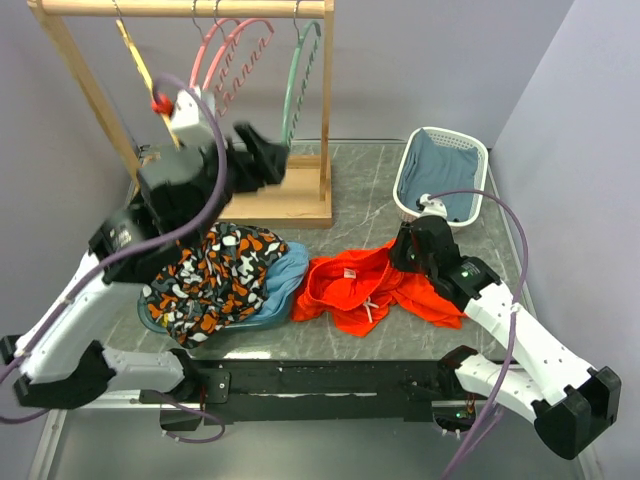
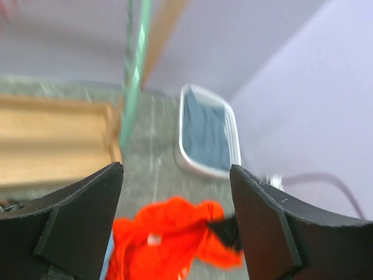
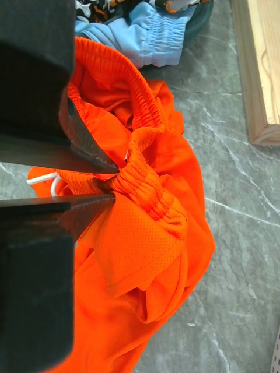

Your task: Place the shorts on the hanger

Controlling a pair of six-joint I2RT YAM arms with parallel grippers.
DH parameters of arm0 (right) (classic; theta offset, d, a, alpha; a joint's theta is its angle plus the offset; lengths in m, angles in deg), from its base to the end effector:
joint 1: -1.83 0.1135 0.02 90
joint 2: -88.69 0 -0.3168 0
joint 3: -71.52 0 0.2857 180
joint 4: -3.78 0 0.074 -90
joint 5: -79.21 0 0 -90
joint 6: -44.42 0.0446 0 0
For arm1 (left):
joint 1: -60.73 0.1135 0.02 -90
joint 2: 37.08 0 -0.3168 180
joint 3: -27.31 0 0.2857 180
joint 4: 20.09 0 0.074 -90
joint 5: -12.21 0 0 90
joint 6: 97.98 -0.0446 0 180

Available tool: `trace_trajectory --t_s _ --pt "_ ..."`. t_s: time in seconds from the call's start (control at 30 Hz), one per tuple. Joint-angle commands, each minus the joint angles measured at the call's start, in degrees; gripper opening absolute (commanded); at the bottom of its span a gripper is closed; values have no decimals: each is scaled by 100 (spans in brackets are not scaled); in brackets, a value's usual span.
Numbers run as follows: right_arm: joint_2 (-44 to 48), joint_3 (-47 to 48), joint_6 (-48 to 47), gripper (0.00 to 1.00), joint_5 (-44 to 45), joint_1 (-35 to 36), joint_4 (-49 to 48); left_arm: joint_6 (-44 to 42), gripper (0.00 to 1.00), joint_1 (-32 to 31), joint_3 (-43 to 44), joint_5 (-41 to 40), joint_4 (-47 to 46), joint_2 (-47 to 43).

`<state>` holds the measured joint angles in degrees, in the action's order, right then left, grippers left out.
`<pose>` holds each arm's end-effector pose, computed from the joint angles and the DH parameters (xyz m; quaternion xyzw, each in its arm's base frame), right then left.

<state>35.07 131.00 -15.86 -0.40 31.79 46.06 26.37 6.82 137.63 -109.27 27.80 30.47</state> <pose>0.1870 0.0985 0.3277 0.0389 0.8891 0.1532 0.4296 0.1486 -0.1643 0.5903 -0.0597 0.7311 -0.3086 0.6056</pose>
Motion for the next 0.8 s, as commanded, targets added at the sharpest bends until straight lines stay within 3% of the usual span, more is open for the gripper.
trace_trajectory --t_s 0.0,0.2,0.57,0.7,0.77 --pt "-121 318 -71 30 -55 -25 -159 -1094 78 372 1619 -420 606 1206" --pt "-368 582 -203 33 -213 -25 25 -2026 77 802 2862 -87 422 2340" --pt "-333 573 -212 33 -274 -25 44 -2617 76 1383 3602 -236 132 3607" --pt "-342 556 -203 33 -292 -25 35 -2539 67 1559 3462 37 10 3687" --pt "-359 547 -194 33 -310 -25 26 -2521 58 1603 3251 55 -175 3634"
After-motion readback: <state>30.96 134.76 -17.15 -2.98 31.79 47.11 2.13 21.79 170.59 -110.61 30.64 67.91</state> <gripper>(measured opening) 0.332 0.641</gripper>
